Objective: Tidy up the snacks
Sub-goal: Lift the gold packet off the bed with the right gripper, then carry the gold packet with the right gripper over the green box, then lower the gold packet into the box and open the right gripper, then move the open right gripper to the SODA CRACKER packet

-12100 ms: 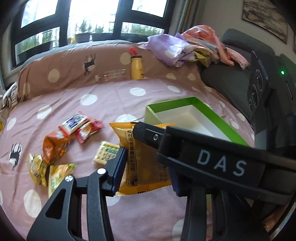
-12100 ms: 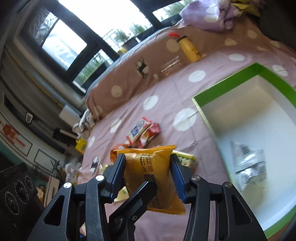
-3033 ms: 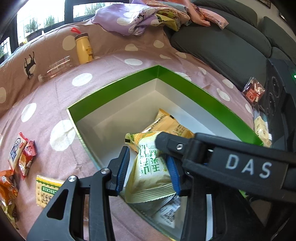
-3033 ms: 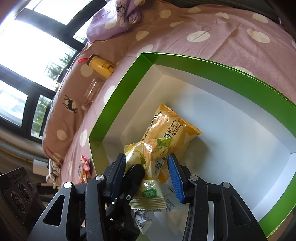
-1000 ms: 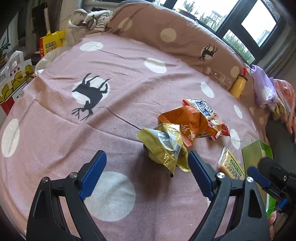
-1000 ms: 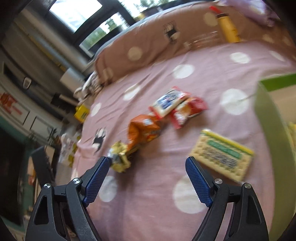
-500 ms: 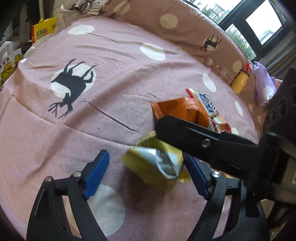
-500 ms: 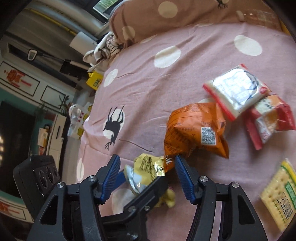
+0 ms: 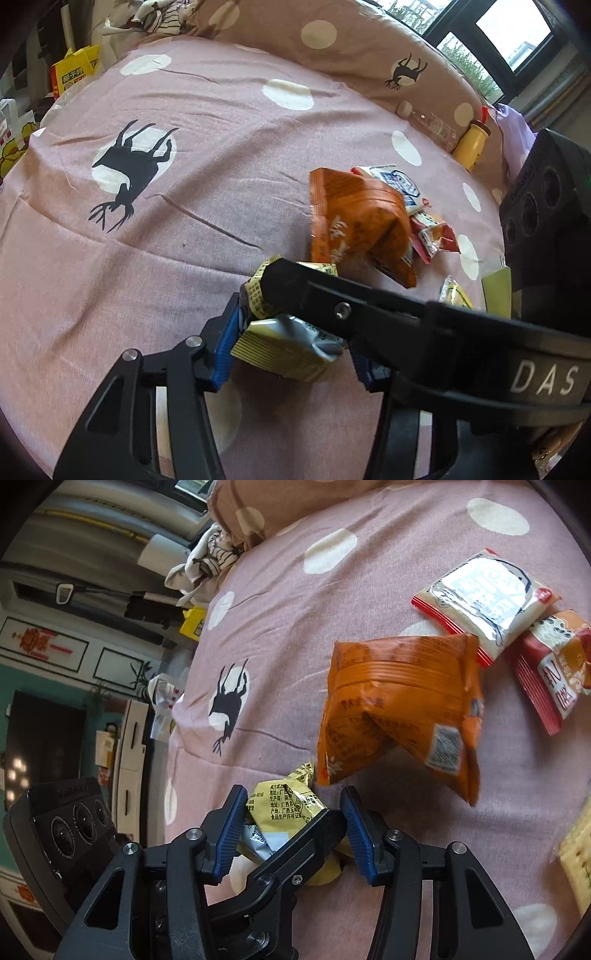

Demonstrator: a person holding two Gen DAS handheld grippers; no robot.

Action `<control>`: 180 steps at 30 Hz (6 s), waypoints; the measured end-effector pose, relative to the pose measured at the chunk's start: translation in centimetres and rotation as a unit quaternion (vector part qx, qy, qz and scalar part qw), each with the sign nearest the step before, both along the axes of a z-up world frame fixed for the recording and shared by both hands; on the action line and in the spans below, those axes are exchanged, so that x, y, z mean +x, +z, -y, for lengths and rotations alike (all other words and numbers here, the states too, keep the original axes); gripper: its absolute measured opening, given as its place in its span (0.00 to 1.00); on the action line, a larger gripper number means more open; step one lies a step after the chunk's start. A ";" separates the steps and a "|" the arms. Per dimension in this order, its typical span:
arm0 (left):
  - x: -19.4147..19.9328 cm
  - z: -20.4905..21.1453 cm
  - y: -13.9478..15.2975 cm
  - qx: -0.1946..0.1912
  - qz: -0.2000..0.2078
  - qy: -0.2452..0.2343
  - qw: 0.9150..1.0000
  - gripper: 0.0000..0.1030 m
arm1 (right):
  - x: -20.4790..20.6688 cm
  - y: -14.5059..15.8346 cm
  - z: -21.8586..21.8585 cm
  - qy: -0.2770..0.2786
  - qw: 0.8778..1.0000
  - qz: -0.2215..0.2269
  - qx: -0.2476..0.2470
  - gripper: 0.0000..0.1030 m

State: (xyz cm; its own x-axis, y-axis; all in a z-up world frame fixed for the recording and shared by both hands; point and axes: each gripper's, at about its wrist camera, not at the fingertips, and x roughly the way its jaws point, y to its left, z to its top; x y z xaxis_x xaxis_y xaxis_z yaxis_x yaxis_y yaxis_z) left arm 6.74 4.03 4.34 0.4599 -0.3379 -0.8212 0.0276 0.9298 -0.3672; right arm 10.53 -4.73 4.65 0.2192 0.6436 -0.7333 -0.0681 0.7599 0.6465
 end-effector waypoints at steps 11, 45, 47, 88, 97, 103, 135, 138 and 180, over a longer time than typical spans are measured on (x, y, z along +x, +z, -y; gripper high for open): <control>-3.9 2.4 3.6 -0.011 0.073 -0.051 0.996 0.50 | -4.8 4.6 2.3 -0.040 0.997 0.071 -0.014 0.53; -7.3 9.9 2.7 -0.024 0.076 -0.145 0.986 0.51 | -10.7 4.2 9.5 -0.150 0.985 0.066 -0.048 0.55; -7.5 9.9 3.0 -0.026 0.085 -0.144 0.986 0.51 | -10.9 4.5 9.5 -0.153 0.984 0.069 -0.052 0.55; -9.9 23.4 9.8 -0.026 0.219 -0.305 0.927 0.51 | -18.5 11.3 21.6 -0.343 0.919 0.191 -0.047 0.55; -9.9 28.2 8.8 -0.017 0.203 -0.358 0.911 0.51 | -20.0 9.8 26.3 -0.398 0.900 0.177 -0.019 0.55; -9.9 30.7 8.2 -0.014 0.189 -0.390 0.901 0.51 | -20.6 8.7 28.5 -0.432 0.888 0.160 -0.011 0.55; -8.7 36.8 4.0 -0.012 0.099 -0.445 0.890 0.53 | -22.3 4.7 33.5 -0.527 0.847 0.068 -0.006 0.55; -8.8 36.8 4.0 -0.011 0.099 -0.443 0.891 0.53 | -22.4 4.6 33.6 -0.529 0.846 0.066 -0.005 0.55; -7.2 4.6 6.0 -0.009 0.135 -0.078 0.988 0.97 | -13.5 7.5 17.1 -0.350 0.916 0.143 -0.138 0.82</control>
